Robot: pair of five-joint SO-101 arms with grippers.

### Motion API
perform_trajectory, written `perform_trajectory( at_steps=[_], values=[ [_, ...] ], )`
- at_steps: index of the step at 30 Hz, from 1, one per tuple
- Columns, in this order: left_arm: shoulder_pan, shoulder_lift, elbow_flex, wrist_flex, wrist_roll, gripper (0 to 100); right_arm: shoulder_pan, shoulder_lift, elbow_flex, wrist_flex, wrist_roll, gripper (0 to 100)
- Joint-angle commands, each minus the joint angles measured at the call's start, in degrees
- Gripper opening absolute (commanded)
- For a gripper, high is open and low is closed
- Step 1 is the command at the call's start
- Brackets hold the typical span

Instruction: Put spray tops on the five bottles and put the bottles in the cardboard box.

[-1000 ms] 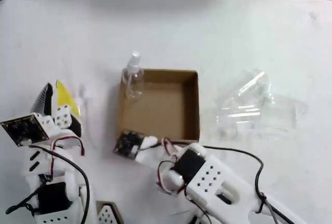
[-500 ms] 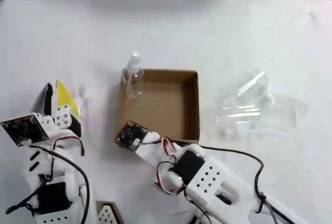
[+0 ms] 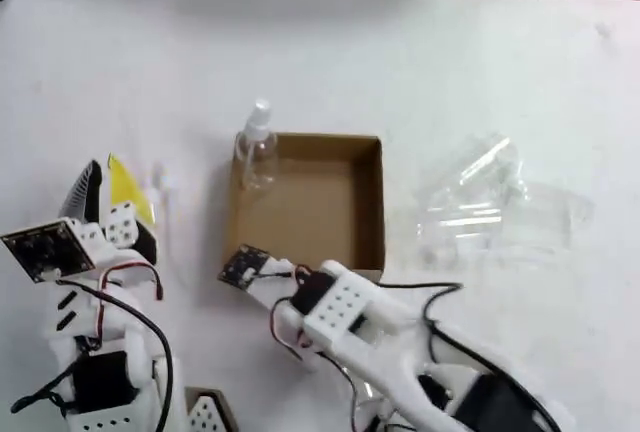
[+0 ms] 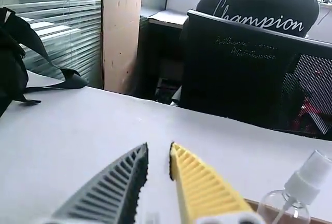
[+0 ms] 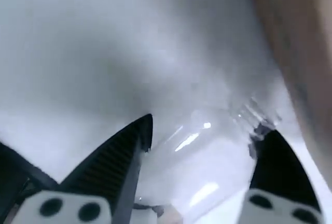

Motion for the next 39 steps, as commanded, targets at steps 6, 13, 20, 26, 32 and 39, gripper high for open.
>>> perform_trajectory(
  at_steps=[6,13,20,26,32,39],
  values=[
    [-0.57,-0.4,-0.62,-1.85,0.62,7,-0.4,6.9,-3.43,-1.63,0.09,17.8],
    [-0.57,-0.4,-0.62,-1.85,0.62,7,-0.4,1.45,-3.43,-1.63,0.09,2.0],
    [-0.57,-0.4,-0.62,-1.85,0.62,7,-0.4,-10.86,-6.07,5.93,0.18,1.6],
    [-0.57,-0.4,-0.62,-1.85,0.62,7,-0.31,-17.98,-7.56,10.07,4.66,1.6],
    [-0.57,-0.4,-0.62,-1.85,0.62,7,-0.04,-24.92,-16.53,20.7,5.71,1.6],
    [-0.57,-0.4,-0.62,-1.85,0.62,7,1.19,-31.08,-27.96,25.19,5.71,1.6]
  ],
)
